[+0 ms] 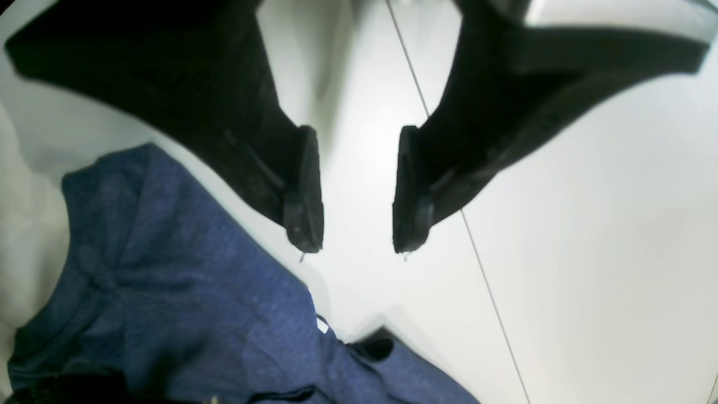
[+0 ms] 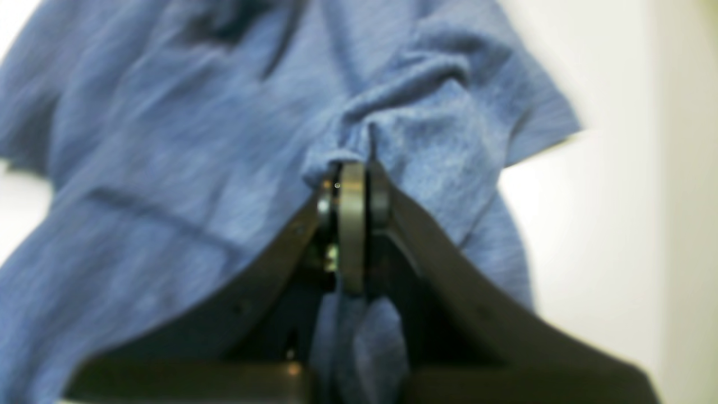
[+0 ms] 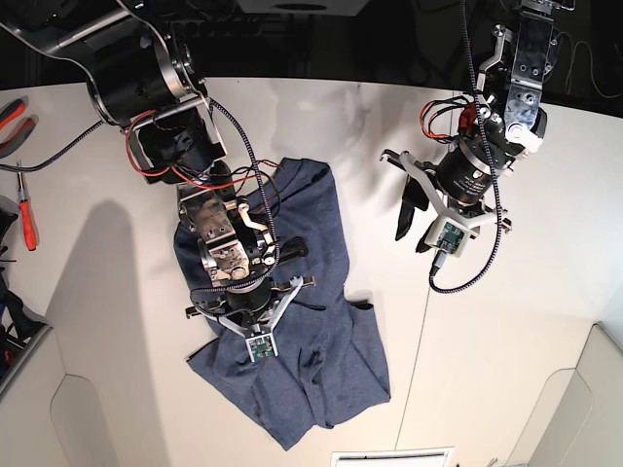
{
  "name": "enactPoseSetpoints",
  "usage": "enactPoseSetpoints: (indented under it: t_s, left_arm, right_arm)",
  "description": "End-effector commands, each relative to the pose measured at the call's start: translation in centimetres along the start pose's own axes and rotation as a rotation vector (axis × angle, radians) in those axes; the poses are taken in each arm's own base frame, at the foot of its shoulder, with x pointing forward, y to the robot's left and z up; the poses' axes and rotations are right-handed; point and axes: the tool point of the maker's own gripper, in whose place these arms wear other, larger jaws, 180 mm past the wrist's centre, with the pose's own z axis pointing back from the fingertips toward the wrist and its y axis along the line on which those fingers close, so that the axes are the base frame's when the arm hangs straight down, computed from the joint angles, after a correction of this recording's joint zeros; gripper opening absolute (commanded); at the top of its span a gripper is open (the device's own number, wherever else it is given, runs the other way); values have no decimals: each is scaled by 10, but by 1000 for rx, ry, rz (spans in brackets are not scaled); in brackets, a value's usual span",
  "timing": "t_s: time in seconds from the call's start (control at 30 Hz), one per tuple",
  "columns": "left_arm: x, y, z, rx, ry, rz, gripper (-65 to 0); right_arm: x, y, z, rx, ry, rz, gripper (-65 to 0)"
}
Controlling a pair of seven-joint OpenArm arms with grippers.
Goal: Layout the t-shirt on the table in an organized manner, then fold the t-shirt properly
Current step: 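Lower both grippers toward the crumpled blue t-shirt, then grasp the collar with the right gripper, pull the body open with left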
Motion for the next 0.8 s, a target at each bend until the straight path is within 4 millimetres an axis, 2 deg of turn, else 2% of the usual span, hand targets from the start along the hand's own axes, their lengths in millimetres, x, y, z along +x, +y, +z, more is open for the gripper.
enactPoseSetpoints:
  t_s: [0.0, 0.2, 0.33, 0.47, 0.57, 0.63, 0.77]
  left_arm:
    - [13, 4, 0, 8, -43, -4, -407]
    - [13, 4, 1, 8, -43, -3, -407]
    - [13, 4, 0, 9, -43, -3, -407]
    - [13, 4, 0, 8, -43, -3, -407]
    - [13, 4, 0, 7, -44, 0, -407]
    - [14, 3, 1, 3, -50, 16, -407]
    - [15, 3, 0, 1, -51, 20, -407]
  right_arm:
    - [32, -12, -2, -51, -84, 22, -650]
    - [47, -53, 3, -212, -134, 84, -650]
    - [49, -105, 13, -396, -159, 113, -650]
    - [49, -163, 32, -612, -183, 175, -650]
    - [47, -196, 46, -736, -194, 190, -650]
    - [45, -207, 49, -757, -186, 187, -650]
    - [37, -227, 54, -801, -160, 137, -465]
